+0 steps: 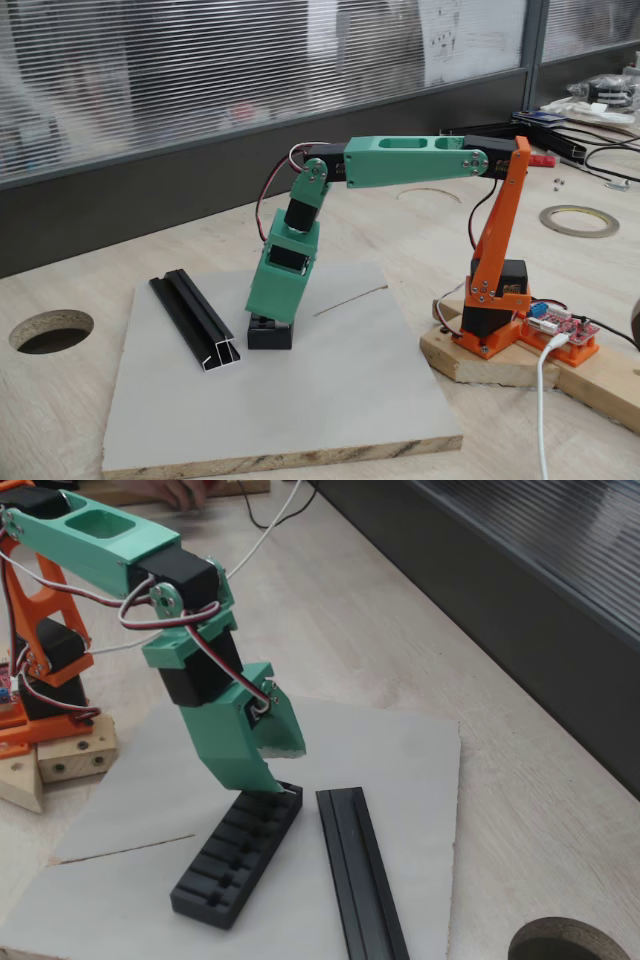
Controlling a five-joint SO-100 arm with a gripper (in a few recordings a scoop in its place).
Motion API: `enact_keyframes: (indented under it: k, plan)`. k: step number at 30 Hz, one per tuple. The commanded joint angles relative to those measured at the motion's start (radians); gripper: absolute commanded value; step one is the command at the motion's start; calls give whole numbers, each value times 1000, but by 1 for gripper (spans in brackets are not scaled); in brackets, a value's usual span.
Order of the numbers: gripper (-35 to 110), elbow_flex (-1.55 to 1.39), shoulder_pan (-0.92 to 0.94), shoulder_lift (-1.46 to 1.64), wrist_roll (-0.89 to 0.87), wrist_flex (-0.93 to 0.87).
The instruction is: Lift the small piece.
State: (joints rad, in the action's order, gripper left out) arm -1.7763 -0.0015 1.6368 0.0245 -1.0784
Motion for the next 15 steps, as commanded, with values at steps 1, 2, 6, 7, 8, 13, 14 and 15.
enact_keyframes:
  k: [1,2,6,7,8,13,14,15]
  plan:
    - [44,-5,-12,12,6,9]
    - [44,-6,-12,12,6,9]
    - [44,-6,-25,12,6,3]
    - [44,-8,-44,12,6,-2]
    - [44,-8,-66,12,6,-5]
    - [44,-9,-147,12,3,-5]
    - [44,-11,-153,12,3,-5]
    - [44,-11,-155,11,3,-5]
